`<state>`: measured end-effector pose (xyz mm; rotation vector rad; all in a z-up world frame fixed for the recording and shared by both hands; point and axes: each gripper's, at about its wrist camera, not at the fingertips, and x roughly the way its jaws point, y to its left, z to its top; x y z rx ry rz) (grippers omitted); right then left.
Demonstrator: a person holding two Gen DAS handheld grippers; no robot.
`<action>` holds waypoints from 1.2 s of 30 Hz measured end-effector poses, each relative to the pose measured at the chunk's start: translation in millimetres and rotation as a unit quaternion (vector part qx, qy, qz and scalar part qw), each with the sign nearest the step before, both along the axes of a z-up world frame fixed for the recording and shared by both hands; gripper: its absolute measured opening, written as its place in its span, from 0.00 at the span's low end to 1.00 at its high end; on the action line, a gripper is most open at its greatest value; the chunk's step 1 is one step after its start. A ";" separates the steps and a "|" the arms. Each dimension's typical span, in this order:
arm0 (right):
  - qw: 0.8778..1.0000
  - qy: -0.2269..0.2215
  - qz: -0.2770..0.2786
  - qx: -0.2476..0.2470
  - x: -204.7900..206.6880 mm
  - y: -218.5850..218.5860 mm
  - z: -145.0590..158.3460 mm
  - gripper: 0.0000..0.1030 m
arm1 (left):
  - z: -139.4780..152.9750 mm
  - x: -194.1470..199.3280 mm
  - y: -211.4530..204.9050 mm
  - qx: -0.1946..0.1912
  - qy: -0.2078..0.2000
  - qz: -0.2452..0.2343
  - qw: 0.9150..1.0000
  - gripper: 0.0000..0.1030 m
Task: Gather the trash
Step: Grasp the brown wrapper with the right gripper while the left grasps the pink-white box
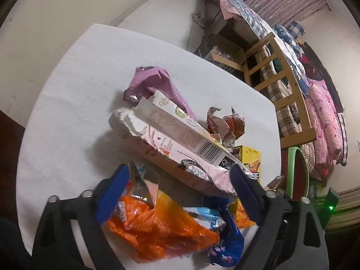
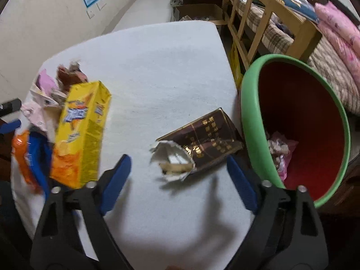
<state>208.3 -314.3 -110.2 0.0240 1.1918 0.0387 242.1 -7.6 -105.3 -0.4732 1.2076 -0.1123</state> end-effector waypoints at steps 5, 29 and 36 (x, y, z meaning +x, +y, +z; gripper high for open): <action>1.000 0.019 0.014 -0.010 4.3 0.8 -15.1 0.48 | -10.3 7.8 -4.8 -0.001 0.013 -0.011 1.000 0.52; 0.998 -0.048 0.023 0.046 -16.0 2.8 39.7 0.02 | 38.2 -15.8 16.1 0.013 -0.062 -0.021 0.998 0.07; 0.995 -0.078 0.024 0.054 -24.6 2.2 67.3 0.02 | 69.9 -26.6 19.8 0.026 -0.092 -0.023 0.995 0.07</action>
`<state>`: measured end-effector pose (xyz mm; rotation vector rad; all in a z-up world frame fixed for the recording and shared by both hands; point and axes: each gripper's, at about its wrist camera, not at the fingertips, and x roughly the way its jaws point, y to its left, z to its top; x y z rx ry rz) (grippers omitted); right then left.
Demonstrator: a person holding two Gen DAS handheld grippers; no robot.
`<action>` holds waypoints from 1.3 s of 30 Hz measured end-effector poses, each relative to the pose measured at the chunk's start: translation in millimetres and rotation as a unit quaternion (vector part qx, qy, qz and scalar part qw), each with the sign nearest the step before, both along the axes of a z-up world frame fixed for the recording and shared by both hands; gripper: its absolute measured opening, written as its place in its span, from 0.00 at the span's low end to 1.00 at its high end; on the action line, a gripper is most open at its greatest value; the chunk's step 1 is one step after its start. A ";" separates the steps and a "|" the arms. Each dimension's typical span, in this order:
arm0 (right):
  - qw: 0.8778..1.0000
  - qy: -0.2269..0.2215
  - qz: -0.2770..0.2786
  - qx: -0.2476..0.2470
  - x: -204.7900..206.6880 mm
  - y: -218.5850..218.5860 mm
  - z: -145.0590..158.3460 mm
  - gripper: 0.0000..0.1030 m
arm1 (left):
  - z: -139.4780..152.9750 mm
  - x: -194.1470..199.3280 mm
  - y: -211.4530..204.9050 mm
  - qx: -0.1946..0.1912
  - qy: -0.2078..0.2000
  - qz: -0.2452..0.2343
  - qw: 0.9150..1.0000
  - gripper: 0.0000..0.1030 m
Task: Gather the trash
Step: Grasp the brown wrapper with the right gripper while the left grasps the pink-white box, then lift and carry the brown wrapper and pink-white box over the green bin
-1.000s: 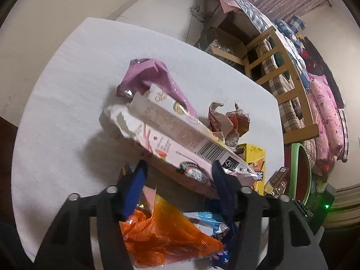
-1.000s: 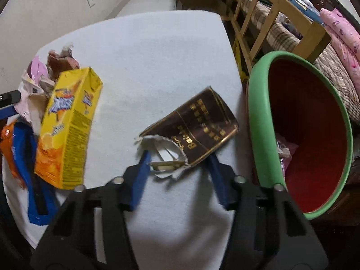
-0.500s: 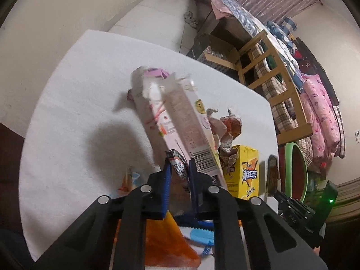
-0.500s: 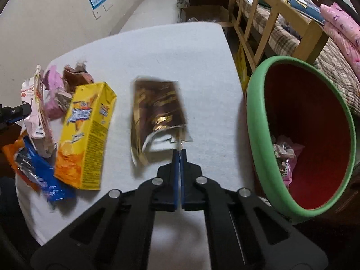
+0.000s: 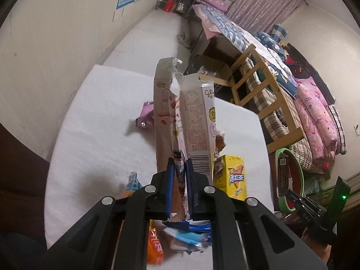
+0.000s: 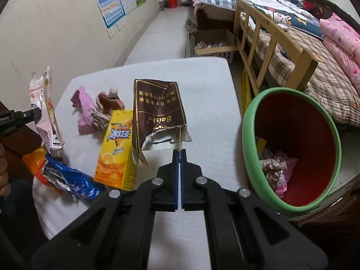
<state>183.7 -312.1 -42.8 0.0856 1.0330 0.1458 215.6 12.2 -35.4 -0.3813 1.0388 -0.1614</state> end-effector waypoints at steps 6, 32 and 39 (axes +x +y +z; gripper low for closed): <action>1.000 -0.022 0.001 0.004 -13.5 -0.6 22.8 0.02 | 22.5 -12.1 -15.6 0.017 -0.020 -0.025 0.999 0.07; 0.998 -0.063 -0.019 0.018 -38.5 -40.5 63.0 0.02 | 85.7 -34.2 -77.5 0.048 -0.093 -0.078 0.991 0.07; 0.998 -0.062 -0.019 0.021 -38.4 -45.4 61.8 0.02 | 89.8 -37.5 -87.7 0.067 -0.104 -0.079 0.989 0.07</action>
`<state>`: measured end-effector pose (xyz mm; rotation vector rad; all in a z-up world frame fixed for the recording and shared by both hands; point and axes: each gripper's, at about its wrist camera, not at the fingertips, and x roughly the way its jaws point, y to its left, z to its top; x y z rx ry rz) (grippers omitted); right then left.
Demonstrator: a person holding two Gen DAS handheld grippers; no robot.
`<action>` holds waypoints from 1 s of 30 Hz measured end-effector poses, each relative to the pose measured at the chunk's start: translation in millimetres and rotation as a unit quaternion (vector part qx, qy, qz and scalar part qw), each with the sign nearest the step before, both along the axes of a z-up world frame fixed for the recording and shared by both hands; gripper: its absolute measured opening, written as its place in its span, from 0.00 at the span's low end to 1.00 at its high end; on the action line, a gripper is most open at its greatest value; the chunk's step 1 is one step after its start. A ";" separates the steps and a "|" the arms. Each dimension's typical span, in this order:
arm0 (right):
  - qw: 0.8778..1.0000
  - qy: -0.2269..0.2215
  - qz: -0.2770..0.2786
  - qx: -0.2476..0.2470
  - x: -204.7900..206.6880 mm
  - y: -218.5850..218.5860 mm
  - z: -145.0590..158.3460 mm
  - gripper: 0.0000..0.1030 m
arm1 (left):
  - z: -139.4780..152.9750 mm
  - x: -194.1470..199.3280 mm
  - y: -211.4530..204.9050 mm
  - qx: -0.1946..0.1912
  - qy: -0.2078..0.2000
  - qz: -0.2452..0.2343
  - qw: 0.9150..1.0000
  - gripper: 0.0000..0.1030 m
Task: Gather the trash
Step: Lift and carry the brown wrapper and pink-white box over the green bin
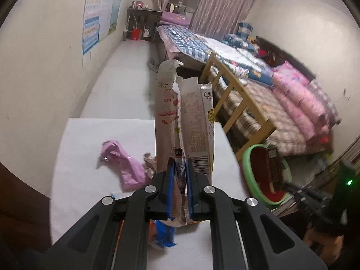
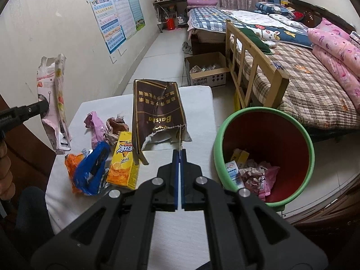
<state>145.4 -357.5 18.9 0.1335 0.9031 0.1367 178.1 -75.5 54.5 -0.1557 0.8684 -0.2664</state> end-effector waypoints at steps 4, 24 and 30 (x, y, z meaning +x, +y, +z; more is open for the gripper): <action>1.000 -0.001 -0.004 0.001 0.1 -4.0 -0.1 0.02 | -4.7 1.4 -5.7 -0.009 0.018 -0.008 1.000 0.07; 0.997 -0.004 -0.078 0.001 -8.3 -91.7 1.9 0.02 | -12.7 22.5 -132.8 -0.010 0.042 -0.127 0.991 0.07; 0.994 -0.002 -0.105 0.002 -11.8 -127.7 -0.8 0.02 | -13.3 28.0 -186.0 -0.007 0.047 -0.163 0.985 0.07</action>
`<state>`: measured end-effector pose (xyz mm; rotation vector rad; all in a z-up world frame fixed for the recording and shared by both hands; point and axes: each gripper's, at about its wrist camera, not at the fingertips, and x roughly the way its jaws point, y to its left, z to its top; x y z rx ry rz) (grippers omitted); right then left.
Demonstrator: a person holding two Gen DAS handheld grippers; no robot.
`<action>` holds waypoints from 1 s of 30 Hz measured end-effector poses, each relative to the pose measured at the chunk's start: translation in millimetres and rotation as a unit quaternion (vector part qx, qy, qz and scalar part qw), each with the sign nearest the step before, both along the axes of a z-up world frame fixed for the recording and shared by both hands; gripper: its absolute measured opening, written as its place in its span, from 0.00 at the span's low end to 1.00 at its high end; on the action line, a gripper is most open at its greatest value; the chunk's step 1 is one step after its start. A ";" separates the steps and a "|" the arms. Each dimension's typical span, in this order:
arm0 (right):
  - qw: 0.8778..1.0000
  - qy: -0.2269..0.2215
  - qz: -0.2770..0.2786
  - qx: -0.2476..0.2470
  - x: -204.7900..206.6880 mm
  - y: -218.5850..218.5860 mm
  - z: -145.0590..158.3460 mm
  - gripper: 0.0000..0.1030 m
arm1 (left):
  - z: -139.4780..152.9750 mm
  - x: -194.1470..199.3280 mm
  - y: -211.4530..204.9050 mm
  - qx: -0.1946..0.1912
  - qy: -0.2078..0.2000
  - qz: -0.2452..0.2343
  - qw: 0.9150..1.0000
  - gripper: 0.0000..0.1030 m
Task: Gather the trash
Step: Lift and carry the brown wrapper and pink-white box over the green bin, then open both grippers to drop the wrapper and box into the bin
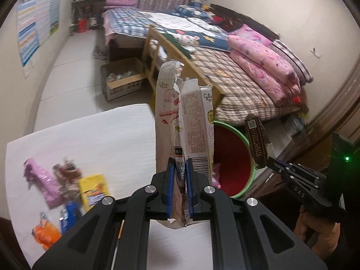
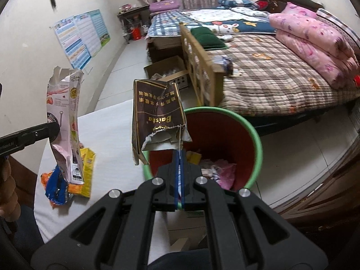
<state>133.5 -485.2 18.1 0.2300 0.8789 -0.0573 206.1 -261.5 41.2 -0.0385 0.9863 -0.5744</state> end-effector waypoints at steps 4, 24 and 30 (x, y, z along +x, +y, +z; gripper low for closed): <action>1.000 0.003 -0.018 0.003 -1.2 -22.4 -4.2 0.02 | -3.1 3.1 -34.3 0.004 0.004 -0.025 1.000 0.07; 0.998 0.050 -0.050 0.003 16.0 -71.9 -48.7 0.11 | -45.2 32.1 -134.9 0.034 0.043 -0.079 0.995 0.40; 0.997 0.046 -0.057 0.003 12.4 -69.4 -48.5 0.54 | -37.8 36.0 -111.3 0.023 0.031 -0.043 0.998 0.75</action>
